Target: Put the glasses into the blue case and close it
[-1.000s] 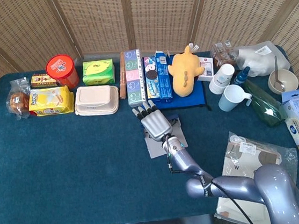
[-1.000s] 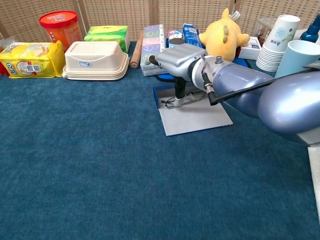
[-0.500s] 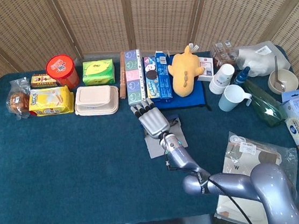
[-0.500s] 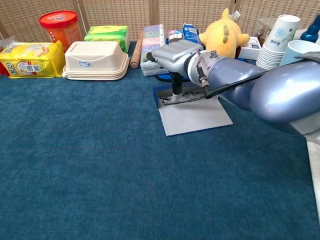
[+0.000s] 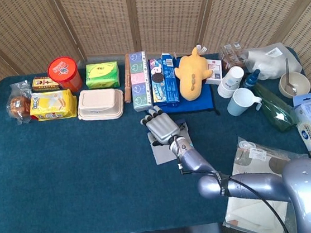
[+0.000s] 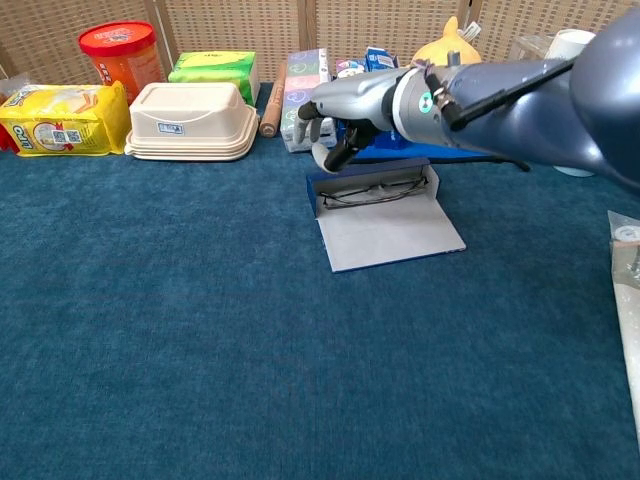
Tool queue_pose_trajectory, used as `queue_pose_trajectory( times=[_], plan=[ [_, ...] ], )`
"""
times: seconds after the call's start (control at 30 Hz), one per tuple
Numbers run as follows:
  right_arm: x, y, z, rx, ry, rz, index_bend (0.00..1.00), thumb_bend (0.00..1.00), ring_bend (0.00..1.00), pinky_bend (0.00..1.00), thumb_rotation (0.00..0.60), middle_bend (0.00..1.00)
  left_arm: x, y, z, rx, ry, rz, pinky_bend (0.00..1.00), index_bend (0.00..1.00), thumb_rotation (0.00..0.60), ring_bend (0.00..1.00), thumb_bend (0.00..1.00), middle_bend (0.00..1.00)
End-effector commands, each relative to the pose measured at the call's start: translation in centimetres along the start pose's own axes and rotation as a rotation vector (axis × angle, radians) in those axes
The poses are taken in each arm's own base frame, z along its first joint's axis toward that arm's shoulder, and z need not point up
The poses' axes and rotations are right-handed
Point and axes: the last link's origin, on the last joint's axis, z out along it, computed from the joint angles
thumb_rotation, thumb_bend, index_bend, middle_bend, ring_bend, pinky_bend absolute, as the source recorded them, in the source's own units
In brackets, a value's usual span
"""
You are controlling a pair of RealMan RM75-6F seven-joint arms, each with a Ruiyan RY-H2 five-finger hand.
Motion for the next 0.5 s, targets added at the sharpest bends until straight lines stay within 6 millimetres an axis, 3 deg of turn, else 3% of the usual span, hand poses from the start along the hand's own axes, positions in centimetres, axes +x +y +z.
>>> queue_pose_trajectory(
  times=[0.03, 0.5],
  plan=[
    [0.0, -0.1, 0.1, 0.003, -0.015, 0.008, 0.22, 0.69, 0.12, 0.05, 0.288, 0.24, -0.1, 0.1, 0.1, -0.001, -0.004, -0.004, 0.0, 0.11, 0.6, 0.0, 0.28, 0.06],
    [-1.1, 1.1, 1.9, -0.048, -0.088, -0.035, 0.3, 0.68, 0.15, 0.05, 0.258, 0.26, -0.5, 0.3, 0.7, -0.017, -0.027, 0.001, 0.0, 0.1, 0.6, 0.0, 0.28, 0.06]
  ],
)
